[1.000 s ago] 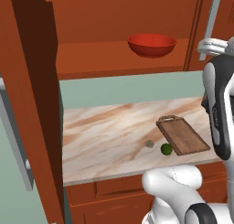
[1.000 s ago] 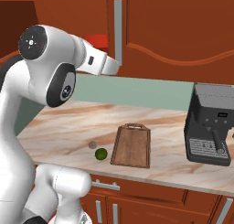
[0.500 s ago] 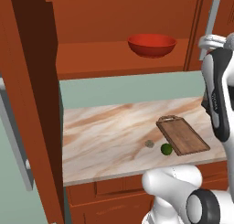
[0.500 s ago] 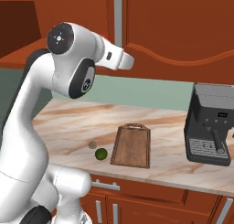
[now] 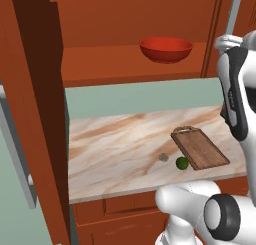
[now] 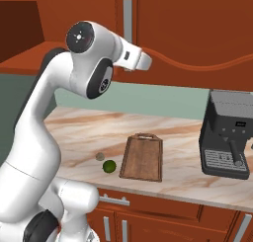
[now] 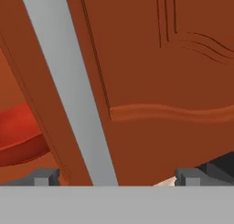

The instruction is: Open the cabinet. Place the bowl and condiment on the counter. Then place the lime and garlic on the cutting board.

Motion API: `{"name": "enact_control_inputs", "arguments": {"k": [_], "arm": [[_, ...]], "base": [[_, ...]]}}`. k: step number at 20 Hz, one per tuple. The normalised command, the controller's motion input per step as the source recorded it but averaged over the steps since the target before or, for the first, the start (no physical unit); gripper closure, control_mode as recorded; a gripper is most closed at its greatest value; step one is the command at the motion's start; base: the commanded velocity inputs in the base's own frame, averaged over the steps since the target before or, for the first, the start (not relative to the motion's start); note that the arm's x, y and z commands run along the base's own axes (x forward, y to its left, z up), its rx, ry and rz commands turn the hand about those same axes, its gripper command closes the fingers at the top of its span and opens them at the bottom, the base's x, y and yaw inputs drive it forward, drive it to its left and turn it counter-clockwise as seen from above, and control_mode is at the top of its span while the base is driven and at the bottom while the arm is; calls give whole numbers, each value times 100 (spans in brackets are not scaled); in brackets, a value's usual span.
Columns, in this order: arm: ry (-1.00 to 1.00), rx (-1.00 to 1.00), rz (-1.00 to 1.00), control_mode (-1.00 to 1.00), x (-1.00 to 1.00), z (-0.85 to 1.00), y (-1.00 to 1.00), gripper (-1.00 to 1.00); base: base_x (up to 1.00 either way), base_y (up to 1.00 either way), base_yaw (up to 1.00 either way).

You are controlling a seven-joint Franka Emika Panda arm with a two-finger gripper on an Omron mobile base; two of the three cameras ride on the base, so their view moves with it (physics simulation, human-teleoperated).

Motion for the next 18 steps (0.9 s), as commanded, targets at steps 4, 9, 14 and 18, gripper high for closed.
{"name": "enact_control_inputs", "arguments": {"k": [4, 9, 14, 18], "arm": [[0, 0, 0, -100, 40, 0, 0, -100], [-4, 0, 0, -100, 46, -14, -4, -100], [-2, 0, 0, -100, 50, -19, -10, -100], [-2, 0, 0, -100, 44, -17, -14, -100]], "base": [[0, 0, 0], [0, 0, 0], [0, 0, 0], [0, 0, 0]]}}
